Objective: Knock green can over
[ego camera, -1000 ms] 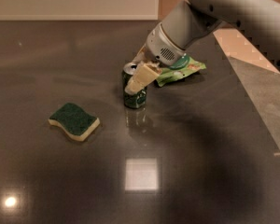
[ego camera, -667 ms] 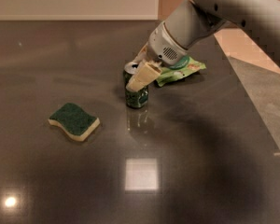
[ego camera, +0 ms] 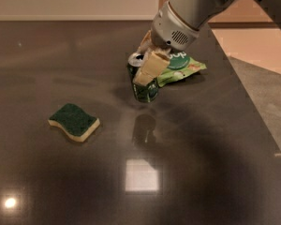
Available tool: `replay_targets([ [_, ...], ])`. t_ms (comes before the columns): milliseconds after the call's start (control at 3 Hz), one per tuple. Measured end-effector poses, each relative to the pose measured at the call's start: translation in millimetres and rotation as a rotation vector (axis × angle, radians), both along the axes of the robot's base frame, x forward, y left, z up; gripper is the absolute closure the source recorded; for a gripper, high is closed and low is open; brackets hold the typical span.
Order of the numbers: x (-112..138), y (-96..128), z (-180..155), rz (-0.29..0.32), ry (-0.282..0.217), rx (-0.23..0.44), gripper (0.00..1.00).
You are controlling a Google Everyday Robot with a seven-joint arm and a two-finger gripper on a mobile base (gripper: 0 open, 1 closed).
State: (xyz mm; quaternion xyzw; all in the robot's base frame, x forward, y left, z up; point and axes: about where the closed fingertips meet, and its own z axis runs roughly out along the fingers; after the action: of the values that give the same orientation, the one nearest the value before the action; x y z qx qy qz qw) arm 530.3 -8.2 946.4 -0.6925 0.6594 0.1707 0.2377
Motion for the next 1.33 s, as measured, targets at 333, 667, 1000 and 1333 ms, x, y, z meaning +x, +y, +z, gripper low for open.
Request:
replay_targets([
  [333, -17.8, -11.1, 3.1, 0.056, -0.007, -0.139, 1.0],
  [667, -26.9, -19.6, -6.2, 0.103, -0.008, -0.253, 1.0],
  [1000, -31.0, -21.7, -21.9, 0.145, -0.019, -0.356, 1.0],
  [1333, -31.8, -19.1, -38.0, 0.189, -0.036, -0.45, 1.0],
])
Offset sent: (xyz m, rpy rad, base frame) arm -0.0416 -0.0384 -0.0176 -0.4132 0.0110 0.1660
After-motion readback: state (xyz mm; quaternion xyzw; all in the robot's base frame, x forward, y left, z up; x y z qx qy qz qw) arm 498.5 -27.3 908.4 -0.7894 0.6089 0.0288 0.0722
